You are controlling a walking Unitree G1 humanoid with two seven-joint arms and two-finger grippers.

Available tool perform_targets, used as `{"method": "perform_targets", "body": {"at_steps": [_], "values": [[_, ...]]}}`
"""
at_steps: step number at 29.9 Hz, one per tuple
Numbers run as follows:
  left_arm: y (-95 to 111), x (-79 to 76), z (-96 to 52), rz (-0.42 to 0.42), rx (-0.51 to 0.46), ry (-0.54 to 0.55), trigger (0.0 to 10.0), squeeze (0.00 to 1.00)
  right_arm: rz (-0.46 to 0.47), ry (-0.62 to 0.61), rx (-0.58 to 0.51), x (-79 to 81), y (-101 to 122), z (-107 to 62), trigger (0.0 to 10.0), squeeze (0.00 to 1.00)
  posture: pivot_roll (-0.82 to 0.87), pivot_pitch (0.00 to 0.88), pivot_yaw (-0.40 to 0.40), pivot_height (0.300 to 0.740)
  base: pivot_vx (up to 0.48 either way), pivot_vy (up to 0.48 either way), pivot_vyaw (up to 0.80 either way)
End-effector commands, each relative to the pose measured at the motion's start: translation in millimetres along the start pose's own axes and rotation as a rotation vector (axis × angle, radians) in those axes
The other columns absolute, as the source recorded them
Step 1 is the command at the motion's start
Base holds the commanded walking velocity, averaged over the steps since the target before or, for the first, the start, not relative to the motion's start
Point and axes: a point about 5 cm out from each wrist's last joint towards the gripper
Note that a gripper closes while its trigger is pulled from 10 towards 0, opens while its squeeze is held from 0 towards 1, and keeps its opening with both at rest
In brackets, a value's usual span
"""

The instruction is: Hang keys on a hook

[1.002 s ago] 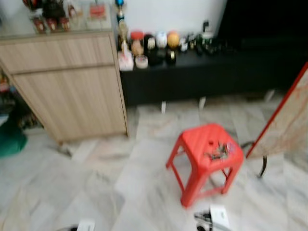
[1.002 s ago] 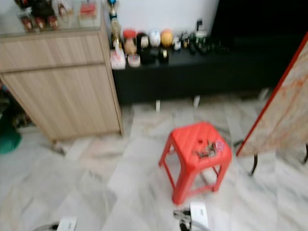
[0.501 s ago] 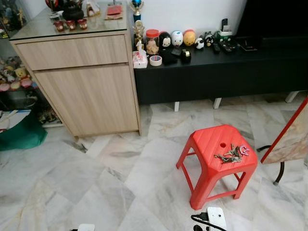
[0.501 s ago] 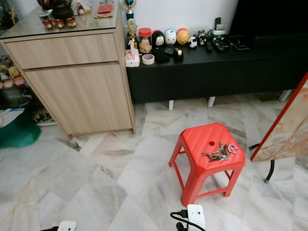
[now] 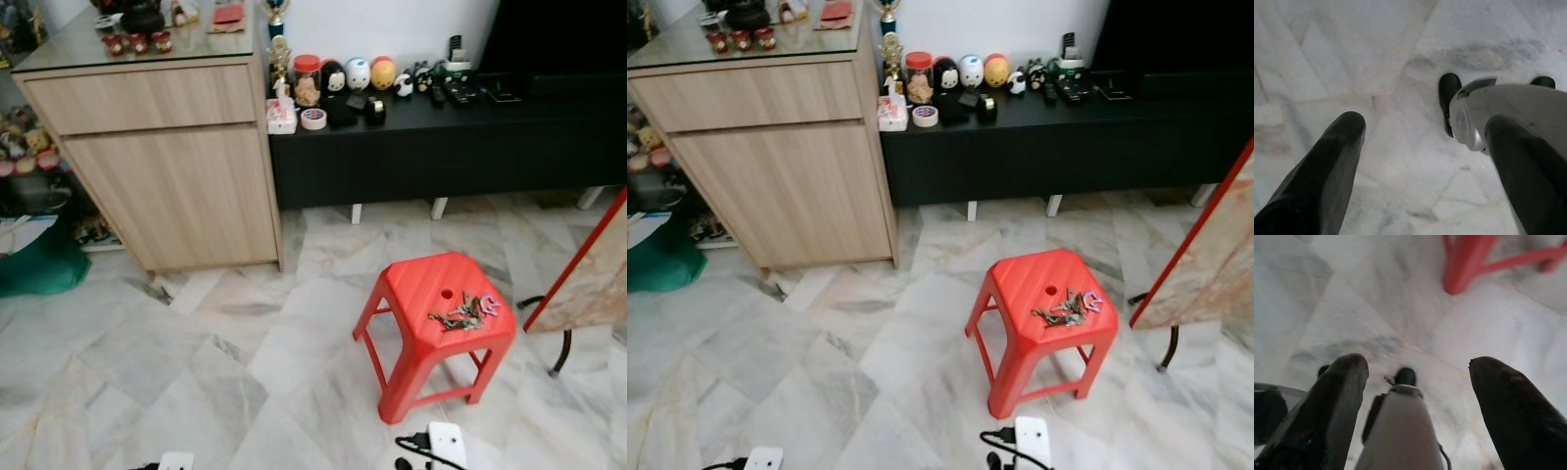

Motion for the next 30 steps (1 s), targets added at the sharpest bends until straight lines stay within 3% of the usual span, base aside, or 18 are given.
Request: {"method": "perform_targets", "body": {"at_steps": [1,9,14,30], "values": [[-6.5,6.0,-1.0,0.008,0.026,0.022,10.0,0.00,-0.002,0.001,0.006,0.0,-1.0,-0.1,10.0,0.00,0.05,0.042,-0.014,0.740,0.000,0.000,0.00],[-5.0,3.1,-0.9,-0.052,-0.001,0.003,10.0,0.00,-0.004,0.001,0.005,-0.3,-0.8,-0.1,10.0,0.00,0.05,0.043,-0.015,0.740,0.000,0.000,0.00],[-4.4,3.7,-0.9,-0.001,0.006,0.002,10.0,0.00,-0.009,0.003,0.006,-0.3,-0.9,-0.1,10.0,0.00,0.05,0.043,-0.016,0.740,0.000,-0.054,0.00],[-5.2,1.8,-0.7,-0.006,0.006,0.001,10.0,0.00,-0.006,0.006,0.002,-0.2,-1.1,-0.2,10.0,0.00,0.05,0.046,-0.017,0.740,0.000,-0.480,0.00]]}}
Point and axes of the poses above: a point about 5 cm out from each wrist's last joint towards the gripper, its own z axis pointing out of the wrist towards the gripper, its own y axis along the axis of the wrist's last joint, x = y × z, and after that the axes turned 12 degrees about -z, right-handed
